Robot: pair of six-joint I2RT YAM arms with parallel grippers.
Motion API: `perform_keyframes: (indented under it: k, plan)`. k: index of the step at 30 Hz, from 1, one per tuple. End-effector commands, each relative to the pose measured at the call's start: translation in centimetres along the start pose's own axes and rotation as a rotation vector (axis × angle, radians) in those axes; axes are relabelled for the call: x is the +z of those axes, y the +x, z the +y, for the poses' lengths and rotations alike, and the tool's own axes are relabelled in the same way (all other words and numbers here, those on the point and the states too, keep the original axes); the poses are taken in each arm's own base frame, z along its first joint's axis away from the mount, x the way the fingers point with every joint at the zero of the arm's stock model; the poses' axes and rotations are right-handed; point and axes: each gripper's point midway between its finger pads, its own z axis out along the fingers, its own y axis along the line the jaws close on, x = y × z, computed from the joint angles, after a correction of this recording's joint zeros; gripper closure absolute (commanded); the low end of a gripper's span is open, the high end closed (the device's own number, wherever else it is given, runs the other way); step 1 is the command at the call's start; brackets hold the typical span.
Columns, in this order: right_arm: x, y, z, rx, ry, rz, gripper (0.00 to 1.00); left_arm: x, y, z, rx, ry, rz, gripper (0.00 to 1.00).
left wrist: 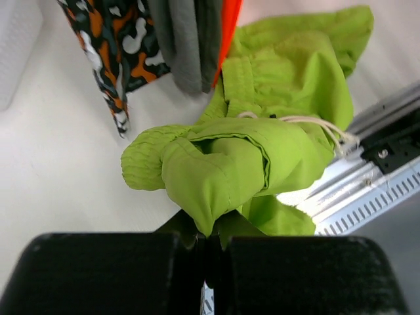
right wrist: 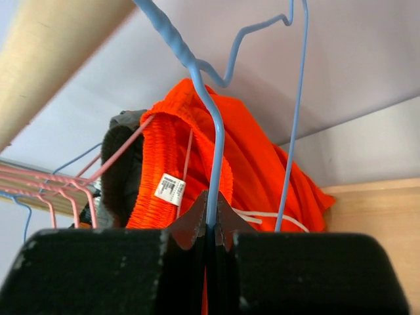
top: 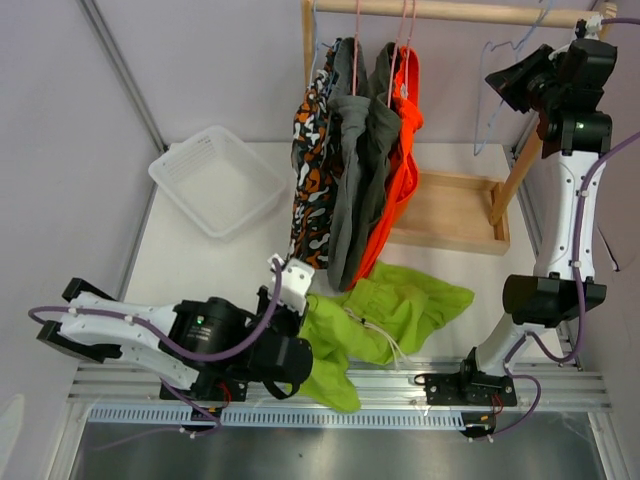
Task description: Remove the shorts from the hanger
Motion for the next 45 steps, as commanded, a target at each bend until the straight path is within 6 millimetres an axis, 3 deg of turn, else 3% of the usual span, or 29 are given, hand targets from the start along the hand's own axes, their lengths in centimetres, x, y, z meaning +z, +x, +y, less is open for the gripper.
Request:
perform_keyframes:
  k: [1, 2, 4, 5, 8, 9, 11, 12, 13, 14, 16, 17, 18, 19, 20, 21, 22, 23, 25, 27, 30, 31, 33, 35, 37, 39, 41, 43, 45]
  plan:
    - [0.0, -0.2, -0.6, -0.015, -0.010, -0.015, 1.00, -1.5, -4.8, 5.8, 0.014, -0.091, -0.099, 1.00]
    - [0.3, 0.9, -1.7, -0.008, 0.007, 0.012, 1.00, -1.7, -6.3, 6.9, -0.015, -0.110, -0.120, 1.00]
    - [-1.1, 0.9, -1.7, -0.012, 0.003, 0.000, 1.00, -2.1, -8.3, 8.1, 0.001, -0.119, -0.165, 1.00]
    - [-1.1, 2.1, -2.8, -0.003, 0.019, 0.025, 1.00, -2.4, -9.7, 9.3, -0.023, -0.151, -0.188, 1.00]
    - [-3.6, 2.5, -2.9, -0.018, 0.015, 0.014, 1.00, -3.3, -13.5, 12.3, -0.042, -0.218, -0.251, 1.00]
    - [-3.8, 3.8, -4.1, -0.010, 0.040, 0.041, 0.92, -4.1, -15.1, 13.5, -0.027, -0.239, -0.281, 1.00]
    - [-5.7, 4.1, -4.2, -0.032, 0.048, 0.031, 0.43, -4.3, -17.5, 15.8, -0.082, -0.307, -0.331, 1.00]
    - [-5.9, 5.2, -5.4, -0.026, 0.079, 0.050, 0.16, -5.2, -19.1, 17.0, -0.076, -0.327, -0.369, 1.00]
    - [-7.2, 5.2, -5.1, -0.051, 0.078, 0.038, 0.03, -5.4, -20.8, 17.5, -0.108, -0.331, -0.418, 1.00]
    - [-7.8, 5.4, -5.9, -0.053, 0.106, 0.035, 0.01, -5.5, -21.7, 19.6, -0.130, -0.408, -0.435, 1.00]
    - [-8.5, 6.7, -7.3, -0.045, 0.131, 0.057, 0.01, -4.6, -24.4, 20.2, -0.115, -0.414, -0.454, 1.00]
    - [-9.8, 6.5, -7.2, -0.050, 0.126, 0.043, 0.01, -5.1, -25.8, 21.9, -0.136, -0.466, -0.477, 1.00]
    - [-10.2, 6.7, -7.4, -0.049, 0.127, 0.044, 0.01, -2.2, -26.5, 21.9, -0.095, -0.484, -0.427, 1.00]
    - [-10.6, 7.6, -8.1, -0.041, 0.137, 0.063, 0.01, -1.5, -27.2, 22.6, -0.093, -0.506, -0.425, 1.00]
    - [-11.6, 7.7, -7.7, -0.058, 0.133, 0.050, 0.01, -3.5, -29.5, 24.5, -0.137, -0.553, -0.502, 1.00]
    - [-11.9, 8.0, -7.9, -0.057, 0.138, 0.050, 0.01, -3.0, -30.3, 25.4, -0.148, -0.569, -0.513, 1.00]
    - [-12.3, 8.4, -7.8, -0.057, 0.132, 0.045, 0.01, -0.6, -30.9, 26.1, -0.148, -0.579, -0.490, 1.00]
    - [-12.9, 9.4, -8.1, -0.043, 0.130, 0.050, 0.01, -3.4, -33.2, 27.9, -0.196, -0.620, -0.596, 1.00]
    - [-13.2, 10.3, -8.0, -0.028, 0.103, 0.054, 0.01, -1.9, -34.9, 29.4, -0.203, -0.634, -0.631, 1.00]
    - [-13.4, 12.1, -8.4, 0.007, 0.088, 0.081, 0.01, -2.6, -37.3, 31.4, -0.212, -0.651, -0.742, 1.00]
    - [-13.2, 14.0, -8.6, 0.010, 0.062, 0.115, 0.01, -1.8, -39.5, 33.4, -0.197, -0.669, -0.838, 1.00]
    - [-13.2, 14.3, -8.7, 0.004, 0.058, 0.120, 0.01, -0.3, -39.7, 34.7, -0.196, -0.692, -0.831, 1.00]
    - [-13.2, 15.4, -9.3, -0.005, 0.070, 0.144, 0.01, -0.6, -41.0, 35.4, -0.199, -0.703, -0.892, 1.00]
    - [-13.1, 16.0, -9.7, -0.010, 0.078, 0.155, 0.01, 1.3, -41.0, 36.5, -0.189, -0.729, -0.878, 1.00]
    - [-13.1, 16.5, -9.9, -0.010, 0.080, 0.164, 0.01, 4.3, -39.5, 37.9, -0.197, -0.766, -0.813, 1.00]
    - [-13.3, 16.9, -10.1, -0.004, 0.083, 0.171, 0.01, 7.7, -37.0, 39.1, -0.252, -0.778, -0.731, 1.00]
    - [-13.6, 16.8, -9.7, -0.006, 0.074, 0.160, 0.00, 11.7, -32.6, 40.2, -0.311, -0.778, -0.615, 0.98]
    - [-14.0, 16.6, -9.4, -0.010, 0.073, 0.147, 0.00, 15.8, -27.2, 41.3, -0.354, -0.776, -0.478, 0.78]
    - [-14.6, 16.3, -9.3, -0.011, 0.085, 0.133, 0.01, 17.9, -24.3, 41.7, -0.417, -0.760, -0.406, 0.51]
